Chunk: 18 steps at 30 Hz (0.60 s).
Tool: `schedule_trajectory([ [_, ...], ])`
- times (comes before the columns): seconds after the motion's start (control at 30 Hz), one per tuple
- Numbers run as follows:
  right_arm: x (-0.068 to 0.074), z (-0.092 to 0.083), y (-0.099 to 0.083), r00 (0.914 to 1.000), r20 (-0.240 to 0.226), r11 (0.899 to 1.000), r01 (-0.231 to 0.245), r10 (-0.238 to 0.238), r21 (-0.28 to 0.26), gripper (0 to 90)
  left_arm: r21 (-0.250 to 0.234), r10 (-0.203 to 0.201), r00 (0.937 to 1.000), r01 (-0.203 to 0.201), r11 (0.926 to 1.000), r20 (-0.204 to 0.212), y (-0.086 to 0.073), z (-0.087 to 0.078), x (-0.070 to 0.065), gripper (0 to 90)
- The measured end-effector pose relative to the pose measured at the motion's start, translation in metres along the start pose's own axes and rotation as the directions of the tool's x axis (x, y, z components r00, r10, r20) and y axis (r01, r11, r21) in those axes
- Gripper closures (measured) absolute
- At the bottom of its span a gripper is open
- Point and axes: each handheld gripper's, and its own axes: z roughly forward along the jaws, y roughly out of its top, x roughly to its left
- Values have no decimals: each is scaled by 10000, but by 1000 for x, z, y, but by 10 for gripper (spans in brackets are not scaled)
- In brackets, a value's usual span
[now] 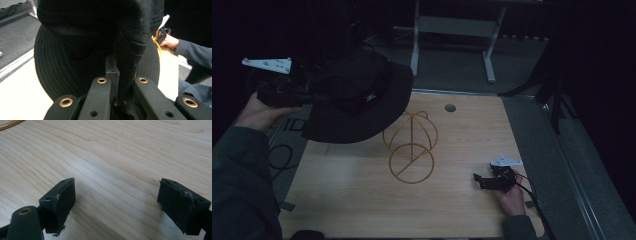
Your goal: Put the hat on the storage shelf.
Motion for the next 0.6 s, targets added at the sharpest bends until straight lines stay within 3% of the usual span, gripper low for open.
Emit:
schedule_trajectory([
  [0.33,0,0,0,10000,8,10000,-6,6,-2,148,370,404,9974,-426,9984,590,16,26,-8,882],
  [0.6,0,0,0,10000,9,10000,-6,6,-4,148,511,734,9943,-775,9957,777,31,40,-16,882],
])
